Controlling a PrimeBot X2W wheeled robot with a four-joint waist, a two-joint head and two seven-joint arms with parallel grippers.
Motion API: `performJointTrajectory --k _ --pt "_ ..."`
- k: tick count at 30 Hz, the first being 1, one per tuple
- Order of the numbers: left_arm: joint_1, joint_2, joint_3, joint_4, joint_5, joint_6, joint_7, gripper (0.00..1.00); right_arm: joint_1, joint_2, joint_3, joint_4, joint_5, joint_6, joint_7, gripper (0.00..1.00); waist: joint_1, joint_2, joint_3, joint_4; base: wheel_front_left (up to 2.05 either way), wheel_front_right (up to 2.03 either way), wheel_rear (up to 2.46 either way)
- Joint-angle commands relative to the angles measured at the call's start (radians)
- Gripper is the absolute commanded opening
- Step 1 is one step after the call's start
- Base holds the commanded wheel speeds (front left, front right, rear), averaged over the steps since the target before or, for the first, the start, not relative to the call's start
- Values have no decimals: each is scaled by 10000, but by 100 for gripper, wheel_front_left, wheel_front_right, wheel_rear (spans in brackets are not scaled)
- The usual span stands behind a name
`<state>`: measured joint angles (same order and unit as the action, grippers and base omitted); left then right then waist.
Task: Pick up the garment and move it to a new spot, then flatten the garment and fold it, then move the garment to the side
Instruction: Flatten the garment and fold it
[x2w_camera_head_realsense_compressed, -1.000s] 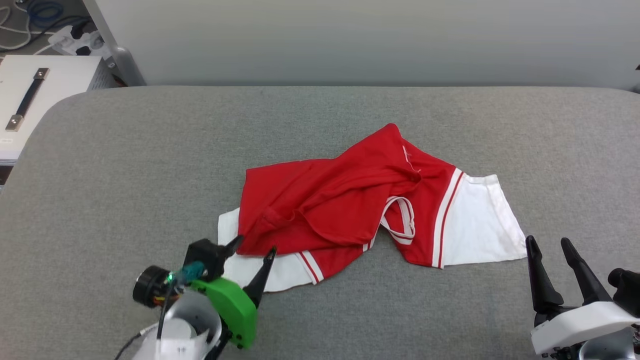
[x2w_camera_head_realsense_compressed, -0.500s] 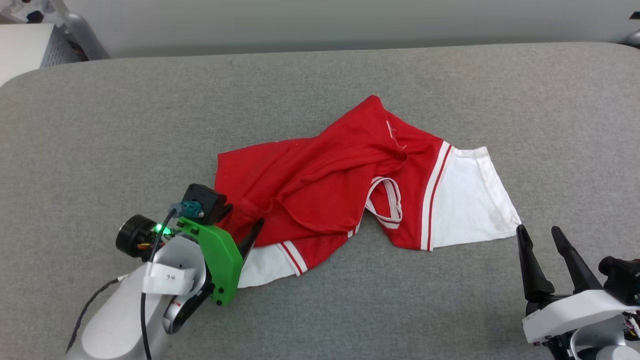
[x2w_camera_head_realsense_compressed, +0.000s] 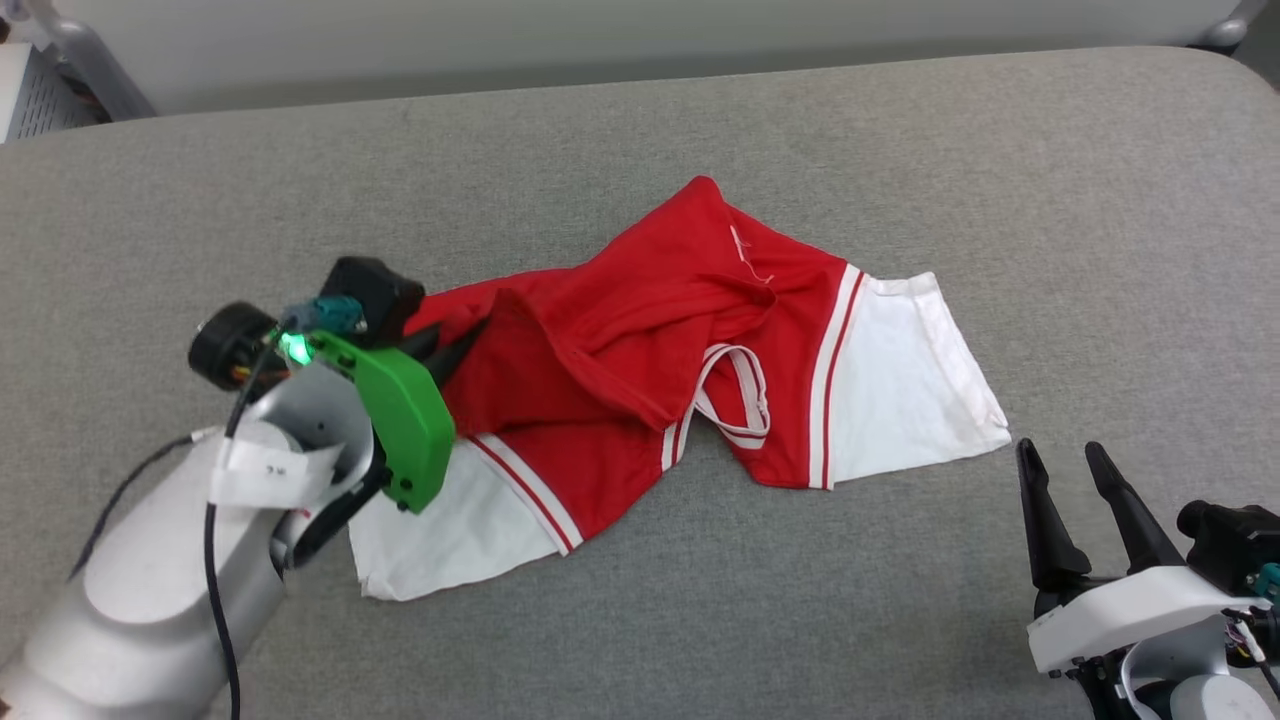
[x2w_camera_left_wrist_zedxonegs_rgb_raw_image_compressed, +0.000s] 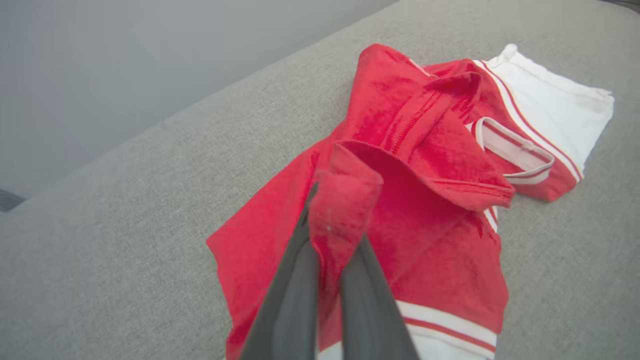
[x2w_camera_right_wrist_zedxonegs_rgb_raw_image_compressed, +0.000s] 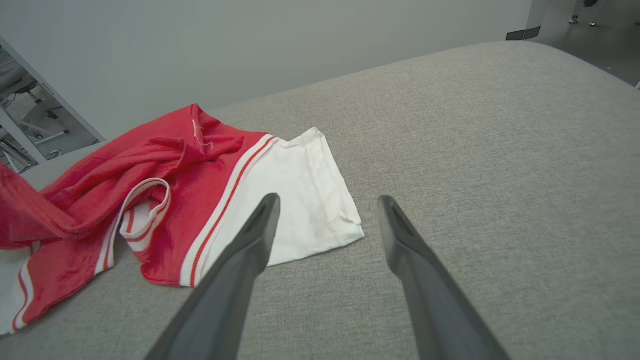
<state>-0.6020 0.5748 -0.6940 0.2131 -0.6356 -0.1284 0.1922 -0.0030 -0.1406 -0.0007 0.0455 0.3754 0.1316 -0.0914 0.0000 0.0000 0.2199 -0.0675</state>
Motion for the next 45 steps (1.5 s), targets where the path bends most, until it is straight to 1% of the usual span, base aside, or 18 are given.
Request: performJointTrajectory --k 1,5,9,11,14,20,21,22,25,28,34,38,41,45 --pt "-526 128 15 -153 -145 -22 -109 0 -136 25 -1 45 -44 -9 -98 100 0 0 -81 -167 0 0 0" --pt "-1767 329 137 -312 -422 -22 -65 0 -217 63 30 61 -30 -9 -156 100 0 0 95 -432 0 0 0" --pt "-3307 481 104 182 -382 -22 258 0 -413 109 114 74 -21 -9 -226 100 0 0 570 -771 0 0 0" --pt "-4076 510 59 697 -278 -22 363 0 -580 134 275 136 -11 -9 -276 100 0 0 833 -994 0 0 0" --pt "-5168 499 -42 1841 -150 -22 452 0 -851 192 526 265 26 -9 -385 100 0 0 1216 -1343 0 0 0" --pt "-6442 322 -421 4203 -55 -23 363 0 -1229 281 901 599 80 -9 -661 100 0 0 1820 -1854 0 0 0" --pt "-6561 311 -460 4523 3 -23 242 40 -1267 289 938 645 88 -9 -703 100 0 0 1874 -1890 0 0 0" --pt "-6693 290 -477 4959 110 12 79 100 -1310 295 977 693 98 -9 -748 100 0 0 1948 -1926 0 0 0" --pt "-6798 79 -551 6054 215 106 -129 100 -1409 305 1032 818 93 -9 -837 100 0 0 2024 -1938 0 0 0" --pt "-6743 -241 -587 6870 68 78 -336 100 -1502 296 1100 920 61 -9 -859 100 0 0 1955 -1839 0 0 0" --pt "-6474 -724 -672 7580 -232 6 -1354 100 -1486 120 964 970 19 -9 -785 100 0 0 1416 -1359 0 0 0" --pt "-6105 -985 -845 7582 -438 -15 -2218 100 -1413 -62 764 862 -17 -9 -639 100 0 0 856 -971 0 0 0" --pt "-5709 -1179 -947 7107 -916 -19 -2981 100 -1322 -266 600 709 -63 -9 -449 100 0 0 409 -623 0 0 0" --pt "-5142 -1207 -1114 6451 -1328 -20 -3794 100 -1137 -557 230 415 -107 -9 -169 100 0 0 -85 -72 0 0 0"
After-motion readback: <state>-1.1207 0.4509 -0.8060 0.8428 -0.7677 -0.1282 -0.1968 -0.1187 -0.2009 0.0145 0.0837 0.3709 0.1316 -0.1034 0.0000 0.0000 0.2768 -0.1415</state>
